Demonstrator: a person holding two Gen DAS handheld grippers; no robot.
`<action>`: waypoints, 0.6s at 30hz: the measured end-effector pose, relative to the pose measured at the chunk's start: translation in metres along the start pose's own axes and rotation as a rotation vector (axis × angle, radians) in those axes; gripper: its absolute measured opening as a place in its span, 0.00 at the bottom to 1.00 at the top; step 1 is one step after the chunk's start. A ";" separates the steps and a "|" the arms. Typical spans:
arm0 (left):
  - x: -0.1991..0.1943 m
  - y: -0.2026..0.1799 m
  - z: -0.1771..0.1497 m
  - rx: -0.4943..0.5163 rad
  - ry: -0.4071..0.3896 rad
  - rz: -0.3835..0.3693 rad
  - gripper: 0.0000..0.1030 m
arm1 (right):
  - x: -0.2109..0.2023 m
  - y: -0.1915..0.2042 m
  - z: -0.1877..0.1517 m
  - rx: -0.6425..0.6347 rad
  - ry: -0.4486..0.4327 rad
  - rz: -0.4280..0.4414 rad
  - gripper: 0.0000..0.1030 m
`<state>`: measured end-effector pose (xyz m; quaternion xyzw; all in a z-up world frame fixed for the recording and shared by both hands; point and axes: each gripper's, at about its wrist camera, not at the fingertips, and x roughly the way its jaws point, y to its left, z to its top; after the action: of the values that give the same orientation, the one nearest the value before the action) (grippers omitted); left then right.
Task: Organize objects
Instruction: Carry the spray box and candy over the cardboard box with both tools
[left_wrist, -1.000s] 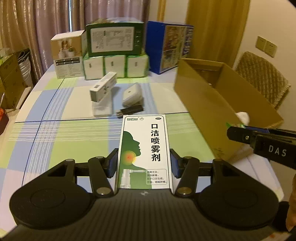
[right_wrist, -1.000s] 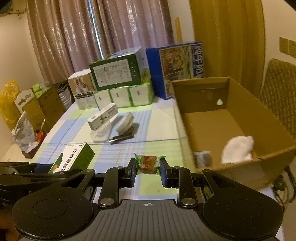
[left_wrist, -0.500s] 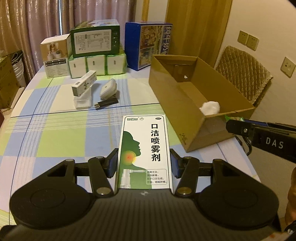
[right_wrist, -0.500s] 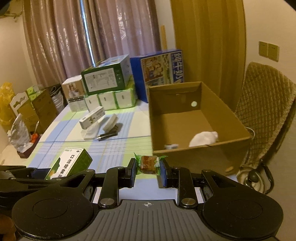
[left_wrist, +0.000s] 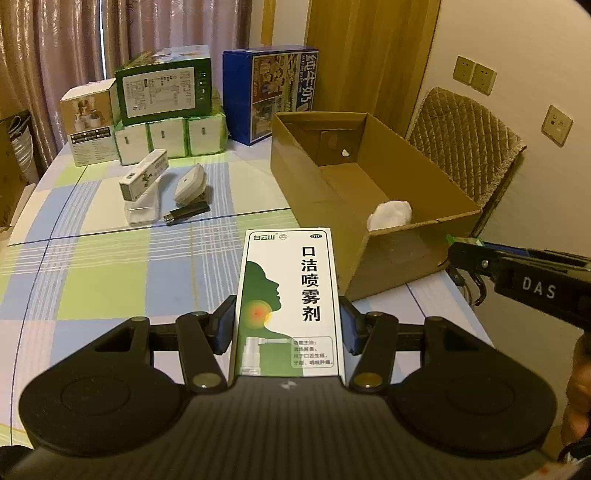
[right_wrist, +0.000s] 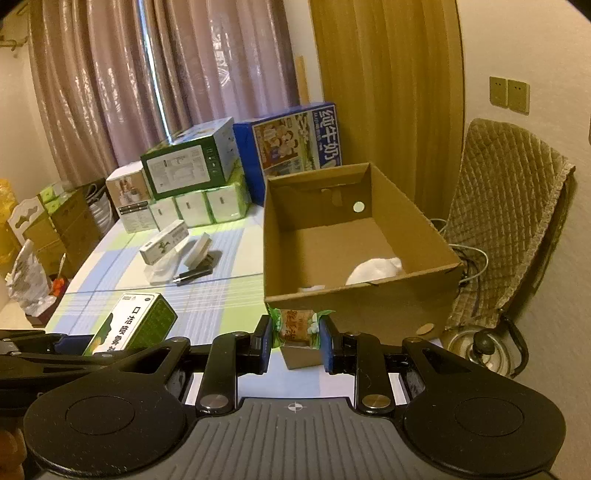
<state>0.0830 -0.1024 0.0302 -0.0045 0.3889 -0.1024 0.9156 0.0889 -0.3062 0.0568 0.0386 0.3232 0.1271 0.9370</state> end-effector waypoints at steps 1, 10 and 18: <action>-0.001 -0.002 0.000 0.001 -0.001 -0.004 0.49 | 0.000 -0.002 0.000 -0.001 -0.002 -0.006 0.23; 0.003 -0.026 0.002 0.026 0.008 -0.049 0.49 | -0.007 -0.026 0.002 0.023 -0.010 -0.049 0.23; 0.007 -0.047 0.007 0.047 0.013 -0.077 0.49 | -0.014 -0.046 0.007 0.016 -0.011 -0.079 0.23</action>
<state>0.0838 -0.1505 0.0341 0.0028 0.3920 -0.1466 0.9082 0.0925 -0.3537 0.0634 0.0341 0.3203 0.0871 0.9427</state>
